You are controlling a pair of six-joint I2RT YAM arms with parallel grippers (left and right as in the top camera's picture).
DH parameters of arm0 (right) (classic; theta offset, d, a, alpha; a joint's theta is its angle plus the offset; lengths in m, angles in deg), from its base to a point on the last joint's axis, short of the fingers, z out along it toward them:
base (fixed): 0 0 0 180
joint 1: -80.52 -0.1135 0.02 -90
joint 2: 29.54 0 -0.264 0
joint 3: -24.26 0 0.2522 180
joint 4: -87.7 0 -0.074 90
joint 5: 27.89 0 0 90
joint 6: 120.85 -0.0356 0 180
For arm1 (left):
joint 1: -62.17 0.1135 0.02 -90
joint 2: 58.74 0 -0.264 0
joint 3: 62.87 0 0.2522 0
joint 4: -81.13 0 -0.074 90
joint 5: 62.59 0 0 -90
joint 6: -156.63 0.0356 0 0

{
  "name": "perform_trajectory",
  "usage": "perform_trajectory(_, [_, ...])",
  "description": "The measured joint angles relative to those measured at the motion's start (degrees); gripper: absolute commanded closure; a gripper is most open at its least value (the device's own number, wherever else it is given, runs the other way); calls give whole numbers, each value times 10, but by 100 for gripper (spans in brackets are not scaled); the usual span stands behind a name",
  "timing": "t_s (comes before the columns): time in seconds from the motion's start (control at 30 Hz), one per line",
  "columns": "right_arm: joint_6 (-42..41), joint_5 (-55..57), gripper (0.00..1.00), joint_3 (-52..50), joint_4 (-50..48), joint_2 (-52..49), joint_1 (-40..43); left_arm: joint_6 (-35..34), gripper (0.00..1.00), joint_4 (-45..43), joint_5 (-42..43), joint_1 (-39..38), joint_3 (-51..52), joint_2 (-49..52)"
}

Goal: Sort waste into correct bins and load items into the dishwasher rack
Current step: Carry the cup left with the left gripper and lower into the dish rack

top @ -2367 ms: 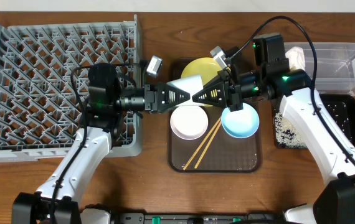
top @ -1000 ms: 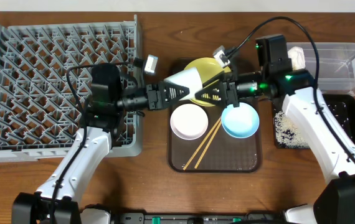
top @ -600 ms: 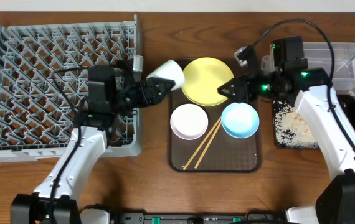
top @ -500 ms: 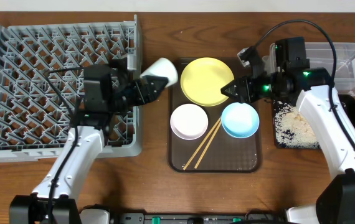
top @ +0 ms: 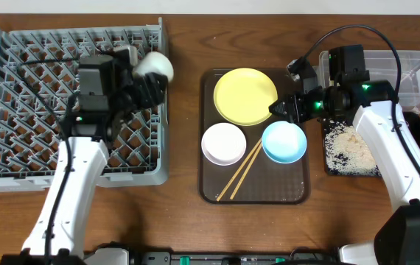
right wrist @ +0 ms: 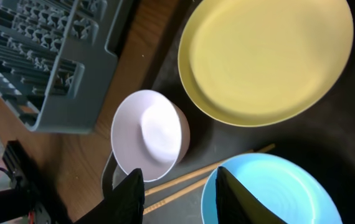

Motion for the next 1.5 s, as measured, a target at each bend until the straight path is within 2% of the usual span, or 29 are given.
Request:
perform_trajectory(0.13, [0, 8, 65, 0, 8, 0, 0, 11, 88, 57, -34, 31, -4, -12])
perform_trajectory(0.27, [0, 16, 65, 0, 15, 0, 0, 27, 88, 145, -115, 62, -4, -12])
perform_trajectory(0.63, [0, 34, 66, 0, 35, 0, 0, 43, 89, 260, -260, 113, -4, -12])
perform_trajectory(0.97, [0, 36, 67, 0, 41, 0, 0, 44, 89, 287, -296, 123, -4, -8])
perform_trajectory(1.3, [0, 36, 68, 0, 42, 0, 0, 42, 88, 310, -277, 123, -4, 65])
perform_trajectory(1.4, [0, 36, 68, 0, 42, 0, 0, 41, 83, 311, -273, 123, -4, 79])
perform_trajectory(1.47, [0, 36, 68, 0, 42, 0, 0, 42, 67, 313, -270, 124, -4, 88])
perform_trajectory(1.5, [0, 36, 67, 0, 42, 0, 0, 42, 55, 315, -270, 123, -4, 91])
